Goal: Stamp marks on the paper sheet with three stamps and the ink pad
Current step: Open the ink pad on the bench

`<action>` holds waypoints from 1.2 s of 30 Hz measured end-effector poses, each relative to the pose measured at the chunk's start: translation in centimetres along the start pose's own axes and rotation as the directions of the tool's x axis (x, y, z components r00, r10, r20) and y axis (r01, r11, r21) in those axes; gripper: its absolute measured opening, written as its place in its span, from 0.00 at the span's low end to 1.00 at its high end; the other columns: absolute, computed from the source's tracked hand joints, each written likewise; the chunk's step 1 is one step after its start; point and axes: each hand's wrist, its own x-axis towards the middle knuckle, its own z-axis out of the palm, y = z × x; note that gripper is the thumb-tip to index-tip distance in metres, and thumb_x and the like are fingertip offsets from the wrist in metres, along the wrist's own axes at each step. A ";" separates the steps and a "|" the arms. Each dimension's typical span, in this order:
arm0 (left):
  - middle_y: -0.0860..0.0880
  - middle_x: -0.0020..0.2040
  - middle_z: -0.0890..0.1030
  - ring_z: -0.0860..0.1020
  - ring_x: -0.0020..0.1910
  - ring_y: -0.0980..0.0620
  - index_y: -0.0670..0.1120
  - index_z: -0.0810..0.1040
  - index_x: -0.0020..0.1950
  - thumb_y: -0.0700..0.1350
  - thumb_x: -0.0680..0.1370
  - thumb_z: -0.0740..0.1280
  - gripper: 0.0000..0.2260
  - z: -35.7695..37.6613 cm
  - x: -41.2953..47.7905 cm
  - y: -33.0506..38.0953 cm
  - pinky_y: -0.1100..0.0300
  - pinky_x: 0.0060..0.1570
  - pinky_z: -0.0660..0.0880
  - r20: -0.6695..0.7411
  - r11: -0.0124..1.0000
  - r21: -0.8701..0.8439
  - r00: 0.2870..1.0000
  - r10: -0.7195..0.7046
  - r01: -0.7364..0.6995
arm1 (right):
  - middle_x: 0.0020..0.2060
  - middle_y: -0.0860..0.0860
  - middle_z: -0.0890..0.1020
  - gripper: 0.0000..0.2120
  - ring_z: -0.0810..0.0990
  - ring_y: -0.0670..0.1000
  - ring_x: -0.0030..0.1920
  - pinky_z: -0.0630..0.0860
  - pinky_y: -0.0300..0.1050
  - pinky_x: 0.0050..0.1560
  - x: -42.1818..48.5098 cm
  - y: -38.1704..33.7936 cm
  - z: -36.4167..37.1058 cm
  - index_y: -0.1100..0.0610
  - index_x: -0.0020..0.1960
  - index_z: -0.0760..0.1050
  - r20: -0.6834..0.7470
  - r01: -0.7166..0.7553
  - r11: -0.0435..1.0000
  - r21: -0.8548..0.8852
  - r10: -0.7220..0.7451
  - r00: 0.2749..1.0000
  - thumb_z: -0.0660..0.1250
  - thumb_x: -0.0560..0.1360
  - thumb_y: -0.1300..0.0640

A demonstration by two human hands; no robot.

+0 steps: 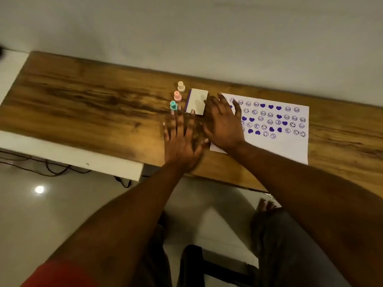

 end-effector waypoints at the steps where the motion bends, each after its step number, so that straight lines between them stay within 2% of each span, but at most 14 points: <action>1: 0.40 0.86 0.44 0.43 0.85 0.38 0.51 0.44 0.87 0.70 0.82 0.51 0.40 -0.2 -0.1 0.0 0.34 0.80 0.44 -0.023 1.000 0.006 1.000 0.001 -0.001 | 0.81 0.54 0.65 0.34 0.57 0.56 0.83 0.50 0.68 0.80 0.2 -0.2 0.1 0.53 0.81 0.63 0.005 0.034 0.999 -0.011 -0.034 0.999 0.57 0.81 0.36; 4: 0.40 0.86 0.42 0.41 0.84 0.39 0.51 0.40 0.86 0.72 0.81 0.48 0.41 -1.3 -0.6 -0.8 0.34 0.80 0.43 -0.058 0.998 0.058 0.998 -0.004 0.007 | 0.83 0.52 0.61 0.34 0.54 0.55 0.84 0.50 0.68 0.81 1.0 -1.0 -0.1 0.53 0.82 0.61 0.051 0.080 0.994 -0.070 -0.076 0.996 0.58 0.82 0.36; 6: 0.40 0.86 0.40 0.39 0.84 0.39 0.51 0.38 0.86 0.73 0.81 0.47 0.41 -1.7 -1.5 -1.2 0.33 0.79 0.43 -0.057 0.996 0.088 0.998 -0.012 0.017 | 0.84 0.52 0.57 0.36 0.52 0.56 0.85 0.48 0.67 0.81 1.1 -1.5 0.0 0.53 0.84 0.57 0.135 0.101 0.990 -0.103 -0.087 0.987 0.57 0.82 0.35; 9: 0.42 0.86 0.38 0.38 0.84 0.40 0.51 0.38 0.86 0.74 0.81 0.47 0.42 -2.5 -3.2 -2.5 0.34 0.80 0.42 -0.075 0.993 0.098 0.996 -0.055 0.062 | 0.85 0.51 0.53 0.39 0.48 0.57 0.85 0.46 0.68 0.81 1.1 -2.3 -0.3 0.52 0.85 0.53 0.252 0.094 0.986 -0.135 -0.058 0.966 0.56 0.82 0.33; 12: 0.42 0.86 0.37 0.39 0.84 0.40 0.52 0.38 0.86 0.74 0.81 0.48 0.42 -3.4 -4.5 -3.3 0.34 0.80 0.42 -0.106 0.996 0.061 0.993 -0.057 0.063 | 0.85 0.52 0.54 0.38 0.46 0.58 0.85 0.46 0.68 0.81 1.0 -3.4 -0.9 0.52 0.85 0.53 0.342 0.082 0.986 -0.146 -0.027 0.939 0.57 0.82 0.33; 15: 0.43 0.85 0.36 0.37 0.84 0.40 0.52 0.36 0.85 0.74 0.81 0.48 0.42 -3.4 -5.3 -4.0 0.34 0.79 0.41 -0.113 0.996 0.019 0.990 -0.084 0.086 | 0.85 0.52 0.54 0.38 0.47 0.59 0.85 0.47 0.68 0.81 0.8 -4.3 -1.1 0.52 0.85 0.53 0.371 0.059 0.984 -0.167 0.008 0.928 0.57 0.83 0.34; 19: 0.43 0.85 0.36 0.38 0.84 0.40 0.53 0.36 0.85 0.74 0.80 0.48 0.42 -2.1 -5.7 -3.9 0.35 0.80 0.41 -0.126 0.992 -0.059 0.985 -0.116 0.109 | 0.84 0.52 0.58 0.33 0.53 0.60 0.84 0.54 0.67 0.80 0.4 -5.0 -0.9 0.52 0.84 0.57 0.359 0.040 0.984 -0.172 0.025 0.933 0.57 0.84 0.38; 22: 0.45 0.86 0.36 0.38 0.84 0.41 0.54 0.36 0.85 0.75 0.80 0.47 0.43 -1.1 -5.3 -3.6 0.36 0.80 0.40 -0.055 0.978 -0.121 0.983 -0.178 0.170 | 0.83 0.52 0.62 0.28 0.56 0.60 0.83 0.57 0.65 0.79 0.0 -5.2 -1.0 0.51 0.83 0.61 0.330 0.058 0.980 -0.191 0.008 0.944 0.58 0.85 0.44; 26: 0.47 0.87 0.43 0.39 0.84 0.44 0.51 0.45 0.86 0.77 0.77 0.47 0.46 -0.9 -4.0 -3.8 0.37 0.80 0.39 0.110 0.973 -0.073 0.971 -0.211 0.220 | 0.81 0.52 0.65 0.26 0.60 0.58 0.82 0.63 0.62 0.77 -1.1 -5.8 -1.3 0.50 0.82 0.63 0.327 0.064 0.987 -0.148 -0.012 0.945 0.60 0.85 0.52; 30: 0.48 0.87 0.49 0.43 0.85 0.46 0.51 0.52 0.86 0.76 0.76 0.56 0.46 -1.5 -3.6 -3.9 0.40 0.80 0.41 0.091 0.965 -0.087 0.966 -0.241 0.249 | 0.78 0.53 0.70 0.27 0.67 0.59 0.78 0.69 0.58 0.73 -3.4 -7.5 -1.3 0.49 0.80 0.67 0.322 0.070 0.987 -0.144 -0.020 0.947 0.66 0.82 0.51; 33: 0.49 0.86 0.54 0.48 0.85 0.47 0.53 0.60 0.84 0.70 0.77 0.64 0.40 -2.0 -4.1 -4.1 0.41 0.82 0.45 0.069 0.963 -0.134 0.971 -0.228 0.236 | 0.75 0.53 0.74 0.24 0.70 0.59 0.75 0.71 0.57 0.71 -5.3 -9.0 -0.9 0.48 0.79 0.69 0.318 0.103 0.978 -0.180 -0.041 0.947 0.64 0.83 0.51; 36: 0.50 0.85 0.59 0.52 0.85 0.48 0.55 0.66 0.80 0.65 0.75 0.69 0.35 -2.6 -4.7 -4.5 0.42 0.82 0.50 0.067 0.964 -0.173 0.979 -0.194 0.203 | 0.73 0.54 0.75 0.25 0.71 0.59 0.74 0.72 0.56 0.70 -6.7 -10.0 -0.6 0.49 0.78 0.70 0.340 0.147 0.966 -0.212 -0.068 0.938 0.68 0.82 0.50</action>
